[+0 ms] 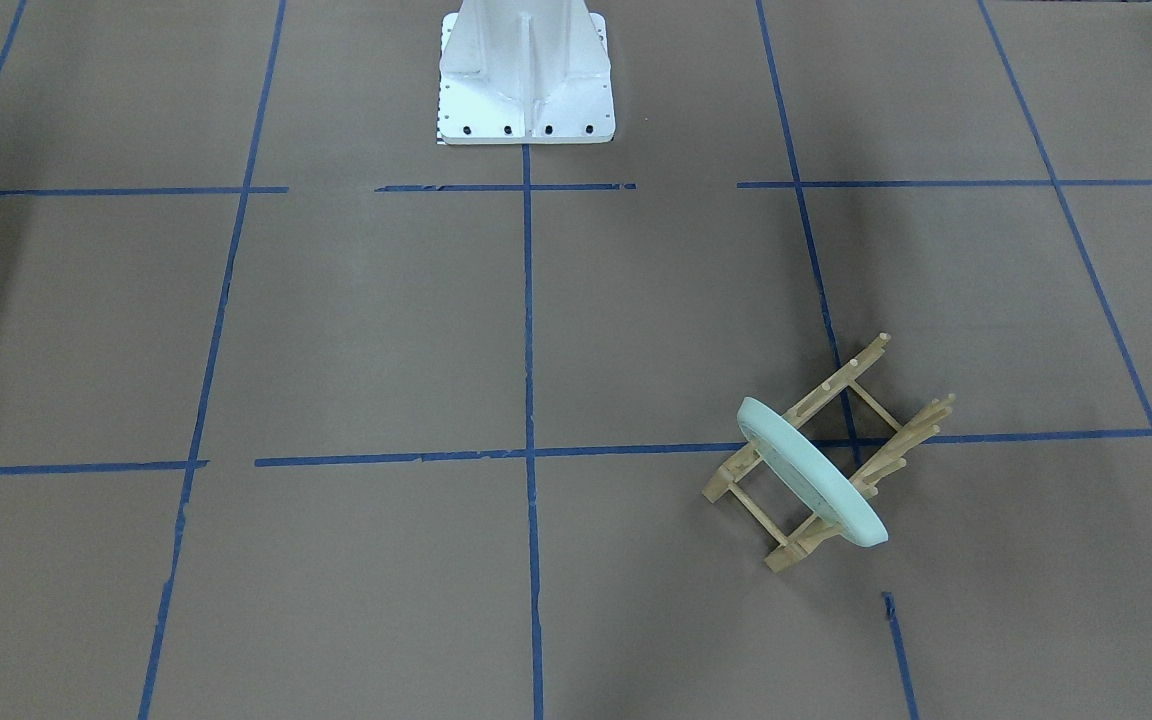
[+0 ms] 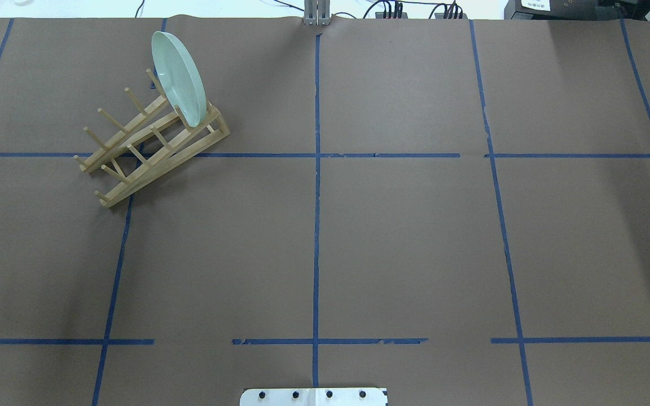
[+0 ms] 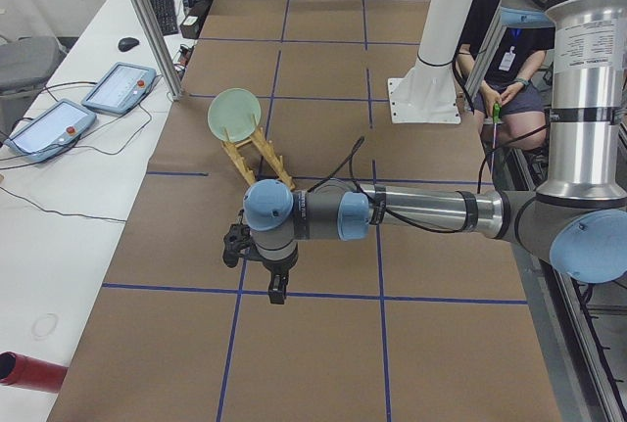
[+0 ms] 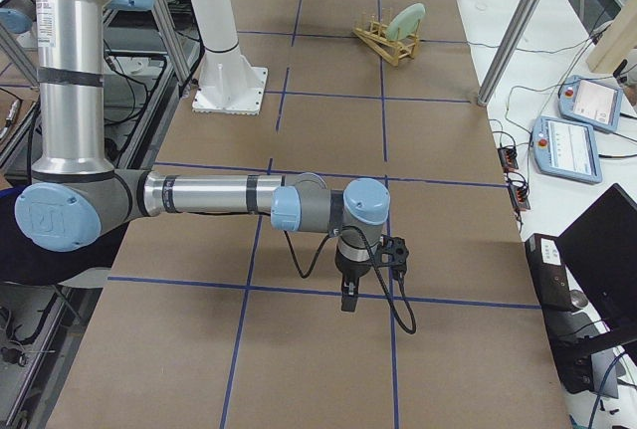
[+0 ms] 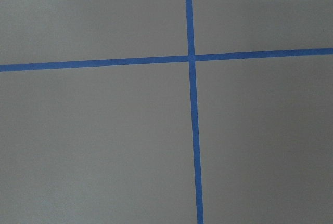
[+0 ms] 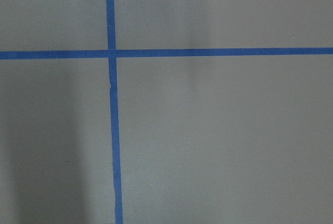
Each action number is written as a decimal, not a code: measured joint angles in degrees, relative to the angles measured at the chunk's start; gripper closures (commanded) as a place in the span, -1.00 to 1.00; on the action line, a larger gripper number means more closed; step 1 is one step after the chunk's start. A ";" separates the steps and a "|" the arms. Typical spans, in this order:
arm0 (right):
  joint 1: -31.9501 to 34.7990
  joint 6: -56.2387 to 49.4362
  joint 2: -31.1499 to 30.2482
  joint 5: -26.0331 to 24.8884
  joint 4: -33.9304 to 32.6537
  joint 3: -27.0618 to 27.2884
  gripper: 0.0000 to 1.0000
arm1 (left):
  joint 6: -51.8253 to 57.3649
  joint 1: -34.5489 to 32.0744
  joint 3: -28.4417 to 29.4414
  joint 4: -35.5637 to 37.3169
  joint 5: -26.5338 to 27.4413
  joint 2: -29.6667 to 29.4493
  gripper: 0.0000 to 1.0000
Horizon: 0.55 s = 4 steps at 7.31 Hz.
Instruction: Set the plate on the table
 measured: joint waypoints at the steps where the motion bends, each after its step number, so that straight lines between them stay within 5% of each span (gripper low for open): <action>1: 0.00 0.02 0.00 0.00 0.00 0.00 -1.00 | -0.02 0.07 0.21 -0.28 -0.15 -0.44 -1.00; 4: 0.01 0.03 0.00 0.00 0.00 0.00 -1.00 | -0.48 0.27 0.35 -4.03 -0.73 -7.83 -1.00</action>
